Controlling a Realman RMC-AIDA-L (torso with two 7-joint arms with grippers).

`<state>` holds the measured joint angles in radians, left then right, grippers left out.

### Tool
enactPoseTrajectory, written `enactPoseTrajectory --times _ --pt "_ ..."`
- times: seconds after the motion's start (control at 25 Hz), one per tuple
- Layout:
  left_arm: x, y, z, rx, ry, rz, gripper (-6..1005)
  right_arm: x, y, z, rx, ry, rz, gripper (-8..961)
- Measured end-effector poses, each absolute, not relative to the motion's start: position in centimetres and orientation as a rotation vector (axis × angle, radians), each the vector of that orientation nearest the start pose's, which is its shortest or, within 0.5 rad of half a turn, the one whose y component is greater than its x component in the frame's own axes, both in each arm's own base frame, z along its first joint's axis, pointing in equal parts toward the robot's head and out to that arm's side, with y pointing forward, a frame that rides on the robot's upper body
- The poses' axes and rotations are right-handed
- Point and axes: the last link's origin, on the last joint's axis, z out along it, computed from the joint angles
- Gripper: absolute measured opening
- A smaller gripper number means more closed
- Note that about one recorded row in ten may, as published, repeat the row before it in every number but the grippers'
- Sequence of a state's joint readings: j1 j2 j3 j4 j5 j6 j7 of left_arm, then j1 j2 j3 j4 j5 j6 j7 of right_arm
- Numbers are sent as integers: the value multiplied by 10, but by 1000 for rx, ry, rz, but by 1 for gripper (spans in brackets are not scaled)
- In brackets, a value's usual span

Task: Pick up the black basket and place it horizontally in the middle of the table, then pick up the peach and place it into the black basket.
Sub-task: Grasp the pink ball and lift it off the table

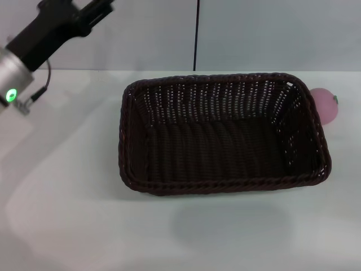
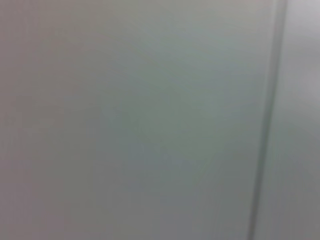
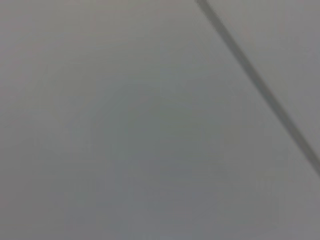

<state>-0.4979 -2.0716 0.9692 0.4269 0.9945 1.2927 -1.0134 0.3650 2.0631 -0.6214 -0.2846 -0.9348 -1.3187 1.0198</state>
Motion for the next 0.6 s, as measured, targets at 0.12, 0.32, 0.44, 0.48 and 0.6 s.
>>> enactPoseTrajectory --times 0.12,0.32,0.44,0.48,0.6 --pt "-269 360 16 -1940 -621 -1182 785 341 329 78 -1598 837 1211 511" --pt "-292 343 7 -1869 -697 -1150 784 335 339 110 -1811 944 1187 511" --pt "-299 336 6 -1833 -729 -1151 784 323 345 128 -1979 991 1113 512" --pt "-301 335 6 -1828 -736 -1150 784 317 348 133 -2038 1011 1068 512" --pt "-303 332 5 -1828 -745 -1151 783 300 358 143 -2192 1055 901 514"
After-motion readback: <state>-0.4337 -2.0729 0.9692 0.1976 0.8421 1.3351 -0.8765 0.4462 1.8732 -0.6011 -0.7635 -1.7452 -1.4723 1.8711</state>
